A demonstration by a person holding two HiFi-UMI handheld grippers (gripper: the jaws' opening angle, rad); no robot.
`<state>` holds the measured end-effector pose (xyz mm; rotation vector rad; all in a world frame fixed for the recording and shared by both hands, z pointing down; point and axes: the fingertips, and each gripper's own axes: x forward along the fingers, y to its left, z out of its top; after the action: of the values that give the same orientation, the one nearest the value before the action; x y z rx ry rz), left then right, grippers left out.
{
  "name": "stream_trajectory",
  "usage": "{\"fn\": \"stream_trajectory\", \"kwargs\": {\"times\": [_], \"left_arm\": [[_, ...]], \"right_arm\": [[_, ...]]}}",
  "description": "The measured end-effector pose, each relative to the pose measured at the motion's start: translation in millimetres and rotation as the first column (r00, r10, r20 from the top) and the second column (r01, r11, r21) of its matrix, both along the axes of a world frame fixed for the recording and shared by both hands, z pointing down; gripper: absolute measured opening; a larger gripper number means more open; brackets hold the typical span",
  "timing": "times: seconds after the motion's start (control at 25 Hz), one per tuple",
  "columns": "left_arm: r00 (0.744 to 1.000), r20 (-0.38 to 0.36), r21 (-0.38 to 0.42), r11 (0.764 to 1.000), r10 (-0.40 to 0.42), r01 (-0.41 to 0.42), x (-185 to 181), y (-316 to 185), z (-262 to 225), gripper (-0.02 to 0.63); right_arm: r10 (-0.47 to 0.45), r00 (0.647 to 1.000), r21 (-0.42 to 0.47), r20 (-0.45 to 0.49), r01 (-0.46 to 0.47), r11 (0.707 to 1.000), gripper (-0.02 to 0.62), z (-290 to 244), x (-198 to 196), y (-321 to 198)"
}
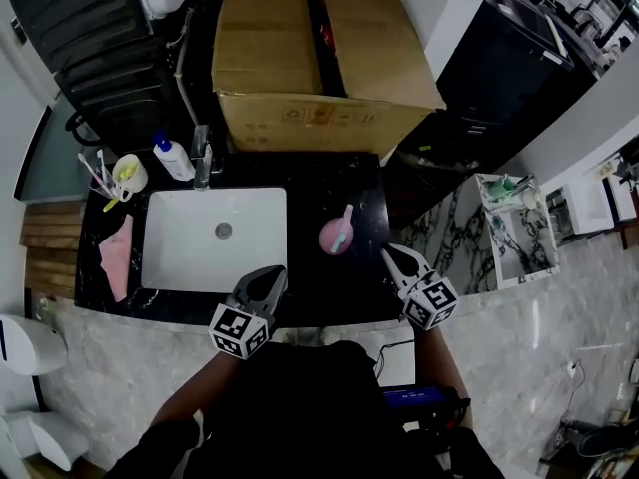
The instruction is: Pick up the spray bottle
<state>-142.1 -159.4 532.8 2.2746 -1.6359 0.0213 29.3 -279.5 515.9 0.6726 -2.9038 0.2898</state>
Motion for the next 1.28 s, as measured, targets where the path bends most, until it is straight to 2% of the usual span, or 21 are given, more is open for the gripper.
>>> {"fn": "stream_trajectory", "kwargs": {"times": [0.36, 0.68, 0.72, 0.8, 1.12, 1.28], "left_arm": [[0.991, 0.035, -0.002, 0.991, -0.133, 0.133, 1.2, -6.0, -3.2, 0.008], [0.971, 0.065, -0.024, 0.973, -0.228, 0.230, -5.6, 0.4, 1.9, 0.007], [0.969, 0.066, -0.024, 0.971, -0.237, 0.239, -6.0, 1.0, 1.7, 0.008], [0.966, 0.071, -0.029, 0.967, -0.249, 0.252, -5.7, 2.0, 0.1, 0.007], [0.952, 0.089, -0.036, 0.955, -0.291, 0.296, -9.5, 6.6, 0.6, 0.007], [0.946, 0.090, -0.042, 0.948, -0.311, 0.315, -11.7, 9.2, 0.9, 0.007]], "right_arm": [[-0.183, 0.983, -0.005, 0.008, 0.183, 0.983, 0.028, 4.7, -31.3, -21.8], [-0.338, 0.940, 0.012, 0.037, 0.338, 0.941, 0.032, 9.6, -62.1, -17.8], [-0.356, 0.934, 0.014, 0.033, 0.356, 0.935, 0.047, 10.2, -65.6, -16.7], [-0.389, 0.921, 0.015, 0.017, 0.389, 0.921, 0.126, 12.6, -72.0, -14.3], [-0.443, 0.896, 0.046, -0.030, 0.444, 0.895, 0.180, 17.0, -88.2, -14.0], [-0.456, 0.888, 0.058, -0.058, 0.459, 0.886, 0.184, 19.6, -93.2, -14.7]]}}
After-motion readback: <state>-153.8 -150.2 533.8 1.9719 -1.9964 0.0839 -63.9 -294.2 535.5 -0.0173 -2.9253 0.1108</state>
